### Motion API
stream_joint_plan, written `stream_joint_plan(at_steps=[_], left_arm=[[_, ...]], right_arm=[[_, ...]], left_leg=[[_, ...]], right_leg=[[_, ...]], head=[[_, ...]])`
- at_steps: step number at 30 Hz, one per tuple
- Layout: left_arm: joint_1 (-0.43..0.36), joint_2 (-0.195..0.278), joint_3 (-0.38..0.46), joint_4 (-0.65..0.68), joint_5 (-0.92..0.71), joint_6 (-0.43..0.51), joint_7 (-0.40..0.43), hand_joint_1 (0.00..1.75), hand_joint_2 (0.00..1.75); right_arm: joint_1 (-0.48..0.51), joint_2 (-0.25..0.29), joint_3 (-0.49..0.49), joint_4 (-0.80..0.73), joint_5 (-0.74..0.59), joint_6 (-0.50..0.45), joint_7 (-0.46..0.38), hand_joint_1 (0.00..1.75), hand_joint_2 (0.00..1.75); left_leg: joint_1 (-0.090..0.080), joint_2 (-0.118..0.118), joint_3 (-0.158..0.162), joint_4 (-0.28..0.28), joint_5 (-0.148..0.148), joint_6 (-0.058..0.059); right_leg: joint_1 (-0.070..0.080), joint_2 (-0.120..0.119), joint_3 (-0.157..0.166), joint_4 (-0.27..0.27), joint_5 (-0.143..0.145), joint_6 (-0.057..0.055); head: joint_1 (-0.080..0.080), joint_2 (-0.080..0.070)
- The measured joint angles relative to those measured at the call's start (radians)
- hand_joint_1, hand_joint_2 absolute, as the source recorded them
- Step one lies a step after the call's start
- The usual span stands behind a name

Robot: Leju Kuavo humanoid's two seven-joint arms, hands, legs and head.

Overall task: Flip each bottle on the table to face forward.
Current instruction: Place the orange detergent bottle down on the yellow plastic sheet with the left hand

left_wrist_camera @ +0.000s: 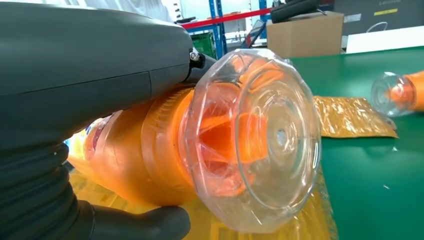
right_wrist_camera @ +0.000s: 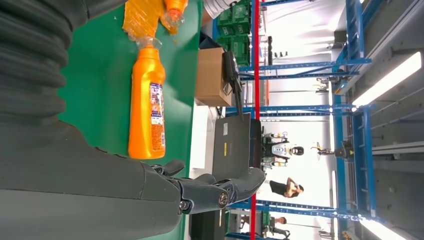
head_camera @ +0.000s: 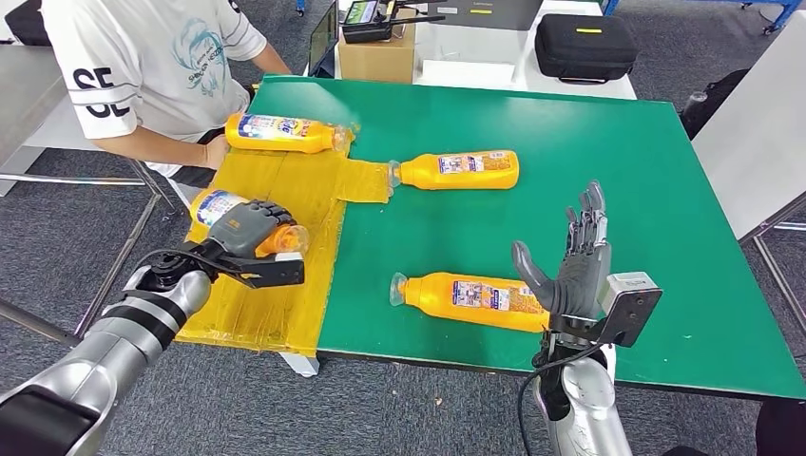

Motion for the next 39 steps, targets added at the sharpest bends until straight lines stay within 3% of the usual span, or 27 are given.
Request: stream_joint_plan(at_steps=[4, 9, 15, 19, 27, 38, 39], left_arm=[[0.000, -0.013, -0.006, 0.012, 0.010, 0.001, 0.020, 1.75, 1.75], [0.005, -0.061, -0.005, 0.051, 0.037, -0.019, 0.060, 1.75, 1.75], [0.006, -0.096, -0.019, 0.128, 0.052, -0.106, -0.010, 1.75, 1.75], [-0.021, -0.100, -0.047, 0.183, 0.050, -0.136, -0.025, 0.02, 1.75], [-0.069, -0.108, -0.088, 0.248, 0.057, -0.151, -0.040, 0.00, 1.75], [-0.077, -0.112, -0.095, 0.267, 0.072, -0.134, -0.053, 0.00, 1.75], [-0.076, -0.111, -0.096, 0.267, 0.079, -0.129, -0.056, 0.00, 1.31]], right_arm=[[0.000, 0.000, 0.000, 0.000, 0.002, 0.000, 0.006, 0.00, 1.75], [0.000, 0.004, 0.000, 0.000, 0.006, 0.001, 0.018, 0.00, 1.75], [-0.004, 0.006, 0.000, 0.002, 0.005, 0.013, 0.025, 0.00, 1.75], [-0.016, 0.007, 0.000, 0.013, 0.000, 0.020, 0.024, 0.00, 1.75], [-0.036, 0.010, 0.000, 0.042, -0.001, 0.026, 0.020, 0.00, 1.75], [-0.042, 0.010, 0.000, 0.058, -0.004, 0.032, 0.014, 0.00, 1.75], [-0.042, 0.010, 0.000, 0.058, -0.004, 0.033, 0.014, 0.00, 1.75]], left_leg=[[0.000, 0.000, 0.000, 0.000, 0.000, 0.000], [0.000, 0.000, 0.000, 0.000, 0.000, 0.000], [0.000, 0.000, 0.000, 0.000, 0.000, 0.000], [0.000, 0.000, 0.000, 0.000, 0.000, 0.000], [0.000, 0.000, 0.000, 0.000, 0.000, 0.000], [0.000, 0.000, 0.000, 0.000, 0.000, 0.000], [0.000, 0.000, 0.000, 0.000, 0.000, 0.000]], right_leg=[[0.000, 0.000, 0.000, 0.000, 0.000, 0.000], [0.000, 0.000, 0.000, 0.000, 0.000, 0.000], [0.000, 0.000, 0.000, 0.000, 0.000, 0.000], [0.000, 0.000, 0.000, 0.000, 0.000, 0.000], [0.000, 0.000, 0.001, 0.000, 0.000, 0.000], [0.000, 0.000, 0.001, 0.000, 0.000, 0.000], [0.000, 0.000, 0.001, 0.000, 0.000, 0.000]], head=[[0.000, 0.000], [0.000, 0.000], [0.000, 0.000], [0.000, 0.000], [0.000, 0.000], [0.000, 0.000], [0.000, 0.000]])
